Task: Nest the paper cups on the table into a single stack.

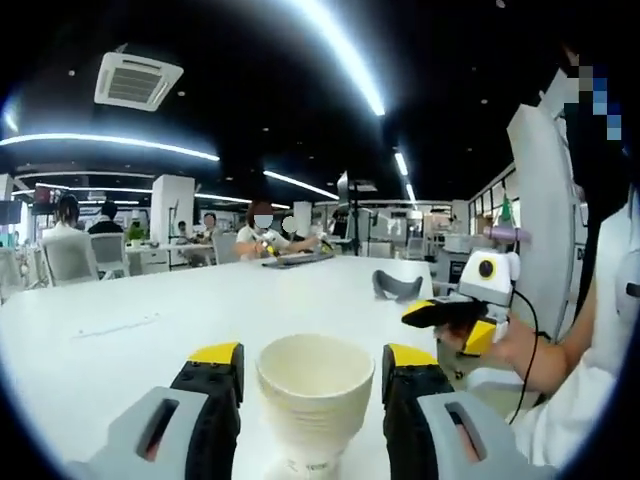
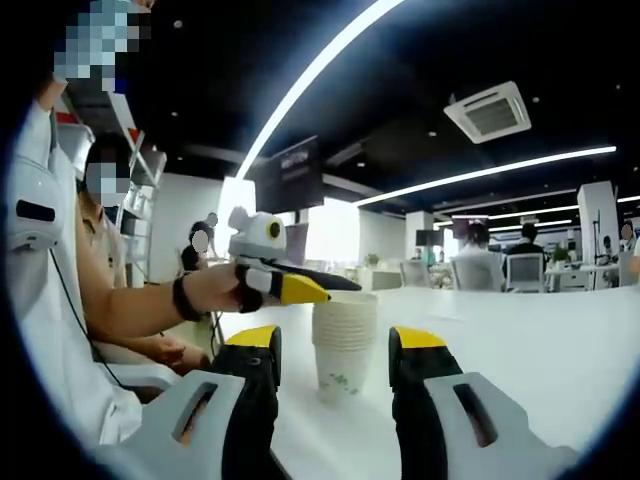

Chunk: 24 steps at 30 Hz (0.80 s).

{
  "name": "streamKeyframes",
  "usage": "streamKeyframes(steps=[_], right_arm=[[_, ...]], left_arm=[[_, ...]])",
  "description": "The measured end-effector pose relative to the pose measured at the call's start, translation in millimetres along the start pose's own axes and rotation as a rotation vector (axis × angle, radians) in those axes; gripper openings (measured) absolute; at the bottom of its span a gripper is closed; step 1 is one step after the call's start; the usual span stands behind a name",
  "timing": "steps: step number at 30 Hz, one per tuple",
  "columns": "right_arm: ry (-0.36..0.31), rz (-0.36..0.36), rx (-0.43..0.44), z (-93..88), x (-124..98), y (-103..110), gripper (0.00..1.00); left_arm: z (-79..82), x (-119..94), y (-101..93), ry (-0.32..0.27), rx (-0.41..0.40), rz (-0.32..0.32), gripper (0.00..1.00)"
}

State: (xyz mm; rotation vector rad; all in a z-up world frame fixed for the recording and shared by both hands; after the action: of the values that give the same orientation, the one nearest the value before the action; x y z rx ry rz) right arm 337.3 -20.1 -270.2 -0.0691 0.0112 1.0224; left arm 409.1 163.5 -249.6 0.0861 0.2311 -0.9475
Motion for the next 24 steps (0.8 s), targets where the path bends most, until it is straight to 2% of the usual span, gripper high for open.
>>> streamKeyframes(steps=[10, 18, 22, 24], right_arm=[[0.005, 0.0, 0.002, -2.0, 1.4, -0.4, 0.45], [0.007, 0.001, 0.003, -2.6, 2.7, 0.0, 0.45], [0.009, 0.001, 0.002, -3.0, 2.9, 0.1, 0.45], [0.008, 0.001, 0.002, -2.9, 2.9, 0.1, 0.45]], left_arm=[[-4.9, -0.5, 0.9, -0.005, -0.016, -0.001, 0.54], [-14.6, 1.0, 0.5, 0.036, 0.004, 0.008, 0.51], [-7.7, -2.9, 1.3, -0.003, 0.0, 0.018, 0.56], [-2.8, -4.7, 2.0, -0.019, -0.001, 0.019, 0.56]])
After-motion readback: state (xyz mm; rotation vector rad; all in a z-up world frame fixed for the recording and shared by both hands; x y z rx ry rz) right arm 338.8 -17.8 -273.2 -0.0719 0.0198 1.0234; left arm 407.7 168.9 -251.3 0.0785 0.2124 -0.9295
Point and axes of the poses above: the point that each gripper's makers call its tool centre point, and the gripper's own axes: x roughly forward along the fingers, y roughly to its left, z roughly out of its top, the point moved 6 cm from there along -x, roughly backward along the fingers, and after that the axes turned 10 degrees about y, right-handed, at the moved point
